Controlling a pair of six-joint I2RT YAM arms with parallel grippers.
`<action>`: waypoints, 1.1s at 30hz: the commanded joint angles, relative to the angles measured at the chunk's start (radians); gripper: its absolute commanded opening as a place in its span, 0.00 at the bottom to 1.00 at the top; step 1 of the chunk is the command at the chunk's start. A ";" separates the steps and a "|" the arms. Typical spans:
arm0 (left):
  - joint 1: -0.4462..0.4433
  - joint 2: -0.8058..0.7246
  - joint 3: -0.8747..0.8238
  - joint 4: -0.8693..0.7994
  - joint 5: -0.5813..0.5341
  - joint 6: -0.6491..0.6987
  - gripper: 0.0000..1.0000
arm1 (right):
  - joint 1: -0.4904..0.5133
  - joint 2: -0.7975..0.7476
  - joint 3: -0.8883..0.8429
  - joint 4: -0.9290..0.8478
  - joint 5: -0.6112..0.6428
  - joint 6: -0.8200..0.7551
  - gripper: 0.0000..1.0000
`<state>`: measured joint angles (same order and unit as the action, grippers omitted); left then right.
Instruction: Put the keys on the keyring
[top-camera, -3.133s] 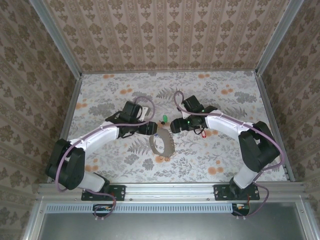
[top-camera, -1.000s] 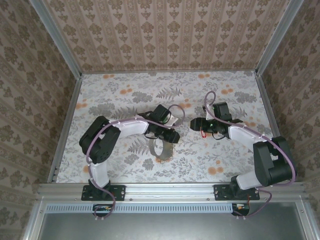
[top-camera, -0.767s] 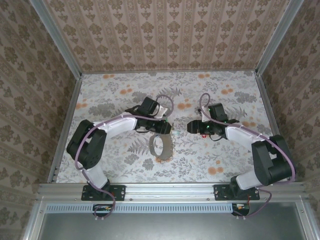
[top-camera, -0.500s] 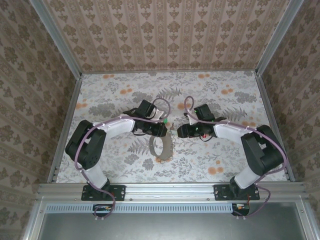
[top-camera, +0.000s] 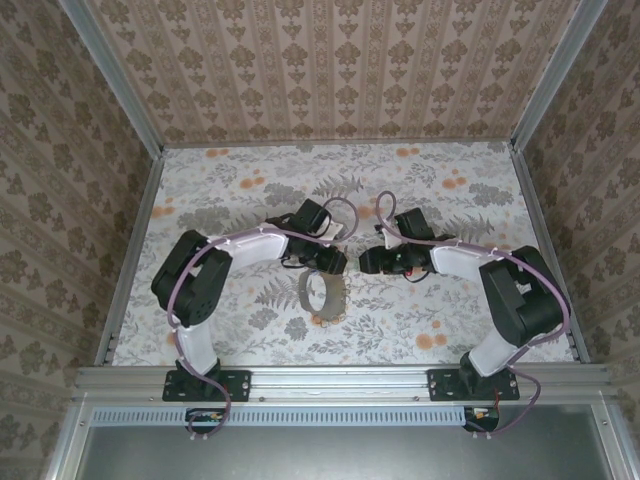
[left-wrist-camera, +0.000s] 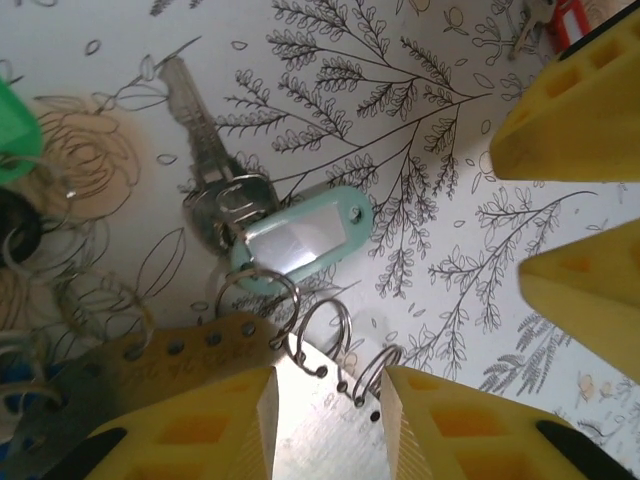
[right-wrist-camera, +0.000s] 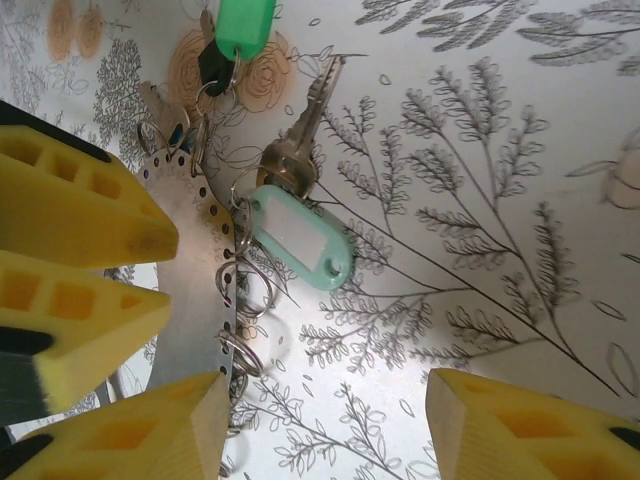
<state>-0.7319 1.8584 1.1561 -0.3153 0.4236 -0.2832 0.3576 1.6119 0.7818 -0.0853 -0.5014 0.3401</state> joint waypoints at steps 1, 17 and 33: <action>-0.020 0.035 0.046 -0.050 -0.069 0.044 0.33 | -0.009 -0.051 -0.020 0.006 0.025 0.003 0.59; -0.098 0.088 0.119 -0.143 -0.200 0.102 0.29 | -0.096 -0.138 -0.094 0.017 0.050 0.004 0.63; -0.104 0.078 0.112 -0.113 -0.152 0.090 0.21 | -0.112 -0.164 -0.119 0.013 0.064 0.002 0.63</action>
<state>-0.8307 1.9381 1.2564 -0.4194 0.2470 -0.2047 0.2531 1.4731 0.6765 -0.0750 -0.4545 0.3412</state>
